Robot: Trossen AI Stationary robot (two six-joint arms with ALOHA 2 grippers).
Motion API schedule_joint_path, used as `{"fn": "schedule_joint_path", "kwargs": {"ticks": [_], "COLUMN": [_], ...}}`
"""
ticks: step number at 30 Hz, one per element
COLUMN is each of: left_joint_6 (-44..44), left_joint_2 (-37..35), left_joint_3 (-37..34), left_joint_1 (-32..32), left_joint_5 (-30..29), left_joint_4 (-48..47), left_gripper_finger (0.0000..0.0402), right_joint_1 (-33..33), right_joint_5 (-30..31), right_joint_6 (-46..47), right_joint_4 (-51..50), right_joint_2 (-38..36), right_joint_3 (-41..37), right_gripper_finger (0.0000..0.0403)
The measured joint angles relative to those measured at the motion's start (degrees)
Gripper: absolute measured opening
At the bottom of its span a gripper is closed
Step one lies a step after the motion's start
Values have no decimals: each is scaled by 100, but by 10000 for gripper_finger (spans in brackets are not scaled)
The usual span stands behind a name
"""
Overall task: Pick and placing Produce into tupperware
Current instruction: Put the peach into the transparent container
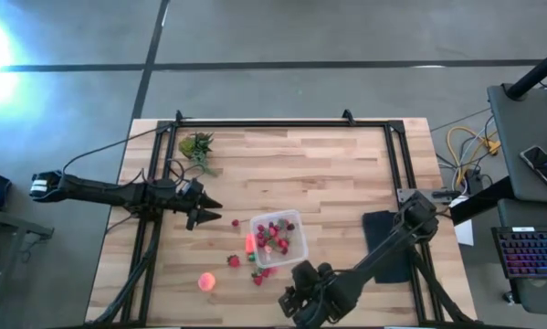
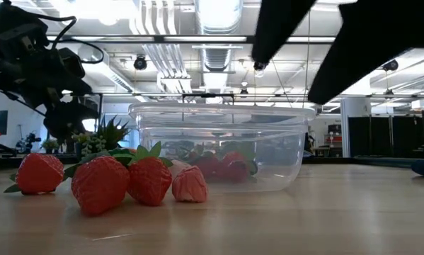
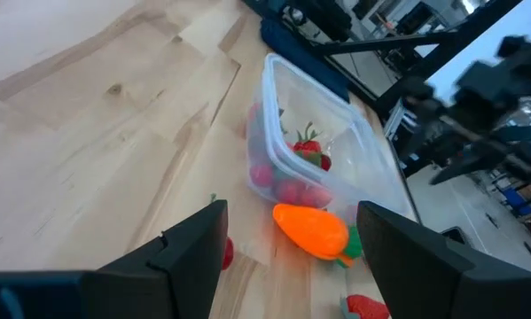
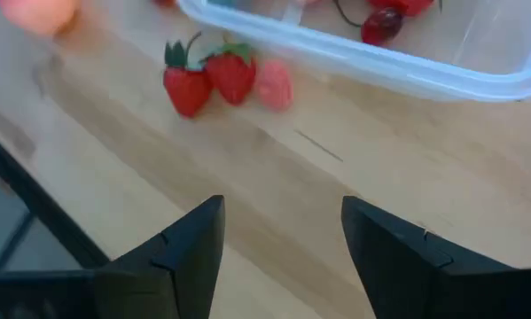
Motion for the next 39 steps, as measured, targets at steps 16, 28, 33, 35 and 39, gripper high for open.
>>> {"fn": "schedule_joint_path", "kwargs": {"ticks": [16, 28, 33, 35, 39], "left_joint_6": [7, 66, 66, 66, 66], "left_joint_2": [13, 96, 214, 263, 344], "left_joint_3": [-4, -9, -9, -9, -9], "left_joint_1": [2, 0, 2, 2, 2], "left_joint_5": [39, -4, -4, -2, -2], "left_joint_4": [97, 97, 95, 93, 103], "left_gripper_finger": [238, 238, 238, 238, 238], "right_joint_1": [-464, -728, -759, -761, -781], "right_joint_5": [81, -23, -6, -5, -17], "right_joint_6": [-746, -583, -366, -256, 15], "right_joint_4": [1566, 149, 33, 16, -196], "right_joint_2": [582, 1285, 1613, 1718, 1816], "right_joint_3": [-401, 883, 1336, 1473, 1691], "right_gripper_finger": [219, 219, 219, 218, 200]}}
